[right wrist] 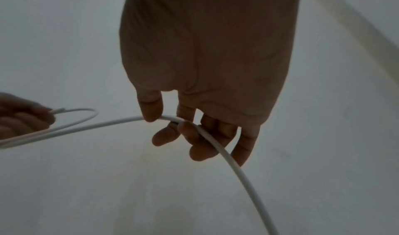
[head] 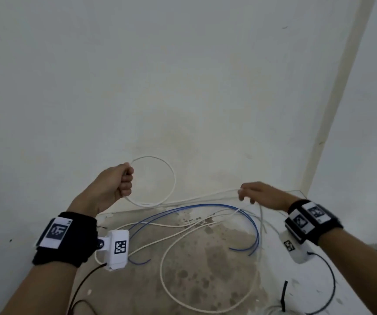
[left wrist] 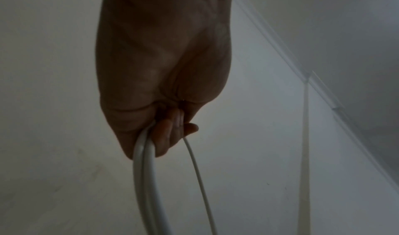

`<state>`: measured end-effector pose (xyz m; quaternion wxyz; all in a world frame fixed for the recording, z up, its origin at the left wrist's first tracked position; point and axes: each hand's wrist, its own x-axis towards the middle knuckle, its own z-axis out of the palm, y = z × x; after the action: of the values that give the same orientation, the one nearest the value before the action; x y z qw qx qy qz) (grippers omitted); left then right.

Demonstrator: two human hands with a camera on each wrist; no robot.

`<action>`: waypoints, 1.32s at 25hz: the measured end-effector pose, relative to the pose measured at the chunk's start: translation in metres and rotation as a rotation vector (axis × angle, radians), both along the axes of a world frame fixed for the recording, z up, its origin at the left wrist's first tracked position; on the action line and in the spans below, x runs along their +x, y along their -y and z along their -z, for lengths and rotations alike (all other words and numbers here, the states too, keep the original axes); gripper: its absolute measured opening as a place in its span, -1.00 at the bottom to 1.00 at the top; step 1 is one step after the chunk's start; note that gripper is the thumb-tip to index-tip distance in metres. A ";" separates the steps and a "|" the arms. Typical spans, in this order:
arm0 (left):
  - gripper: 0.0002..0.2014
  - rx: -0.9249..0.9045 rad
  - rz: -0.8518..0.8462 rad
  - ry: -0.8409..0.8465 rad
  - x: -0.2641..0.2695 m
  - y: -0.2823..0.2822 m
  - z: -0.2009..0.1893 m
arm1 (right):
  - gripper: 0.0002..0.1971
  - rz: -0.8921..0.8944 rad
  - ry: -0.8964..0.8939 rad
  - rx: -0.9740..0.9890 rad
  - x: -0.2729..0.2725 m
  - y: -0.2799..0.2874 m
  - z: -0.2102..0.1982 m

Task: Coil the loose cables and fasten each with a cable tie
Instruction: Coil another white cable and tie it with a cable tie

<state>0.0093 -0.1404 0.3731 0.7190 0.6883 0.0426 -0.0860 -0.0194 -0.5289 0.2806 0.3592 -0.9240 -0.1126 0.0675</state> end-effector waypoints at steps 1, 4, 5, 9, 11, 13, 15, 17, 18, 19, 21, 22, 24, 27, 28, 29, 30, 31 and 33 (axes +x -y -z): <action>-0.64 0.013 -0.017 0.014 -0.001 -0.005 -0.001 | -0.70 0.026 0.019 -0.030 0.008 0.005 -0.009; -0.65 0.066 -0.070 0.071 -0.003 -0.015 0.000 | -0.67 0.145 0.056 -0.142 0.024 0.021 -0.032; -0.66 0.093 -0.089 0.095 -0.004 -0.018 0.000 | -0.65 0.199 0.071 -0.140 0.028 0.024 -0.039; -0.69 0.114 -0.066 0.194 -0.010 -0.001 0.009 | -0.71 0.399 0.255 0.026 0.031 -0.001 -0.077; -0.70 0.055 -0.024 0.190 -0.014 0.027 0.021 | -0.72 0.395 0.285 0.262 0.022 -0.042 -0.095; -0.69 -0.055 -0.005 0.123 -0.017 0.055 0.032 | -0.70 0.277 0.276 0.410 0.005 -0.088 -0.105; -0.69 -0.206 -0.002 0.029 -0.020 0.073 0.039 | -0.72 0.128 0.403 0.311 -0.016 -0.125 -0.100; -0.68 -0.347 -0.014 -0.035 -0.021 0.081 0.040 | -0.74 0.037 0.508 0.145 -0.035 -0.147 -0.080; -0.68 -0.392 -0.016 -0.047 -0.021 0.082 0.039 | -0.74 0.024 0.522 0.082 -0.044 -0.153 -0.067; -0.68 -0.423 -0.009 -0.054 -0.022 0.083 0.039 | -0.75 0.021 0.526 0.026 -0.051 -0.157 -0.054; -0.66 -0.438 0.036 -0.061 -0.023 0.084 0.040 | -0.78 0.008 0.523 -0.080 -0.059 -0.163 -0.032; -0.65 -0.421 0.062 -0.064 -0.024 0.084 0.040 | -0.78 -0.002 0.528 -0.105 -0.062 -0.164 -0.025; -0.65 -0.378 0.101 -0.075 -0.024 0.086 0.044 | -0.78 -0.007 0.526 -0.124 -0.065 -0.166 -0.017; -0.64 -0.225 0.100 -0.004 -0.024 0.085 0.052 | -0.82 0.055 0.492 -0.008 -0.067 -0.161 -0.013; -0.64 -0.111 0.086 0.055 -0.024 0.084 0.052 | -0.84 0.122 0.482 0.070 -0.066 -0.155 -0.012; -0.65 -0.011 0.062 0.109 -0.024 0.081 0.052 | -0.86 0.214 0.473 0.136 -0.062 -0.146 -0.010; -0.67 0.033 0.029 0.144 -0.022 0.078 0.051 | -0.84 0.308 0.453 0.172 -0.057 -0.134 -0.007; -0.70 -0.006 0.000 0.146 -0.019 0.074 0.051 | -0.78 0.379 0.401 0.176 -0.051 -0.121 -0.004; -0.71 -0.271 -0.021 0.072 -0.014 0.068 0.048 | -0.51 0.411 0.225 0.088 -0.040 -0.101 0.005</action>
<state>-0.0047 -0.2087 0.3251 0.8074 0.5869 0.0117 -0.0588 -0.0595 -0.4277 0.2760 0.3905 -0.9127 0.0358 -0.1154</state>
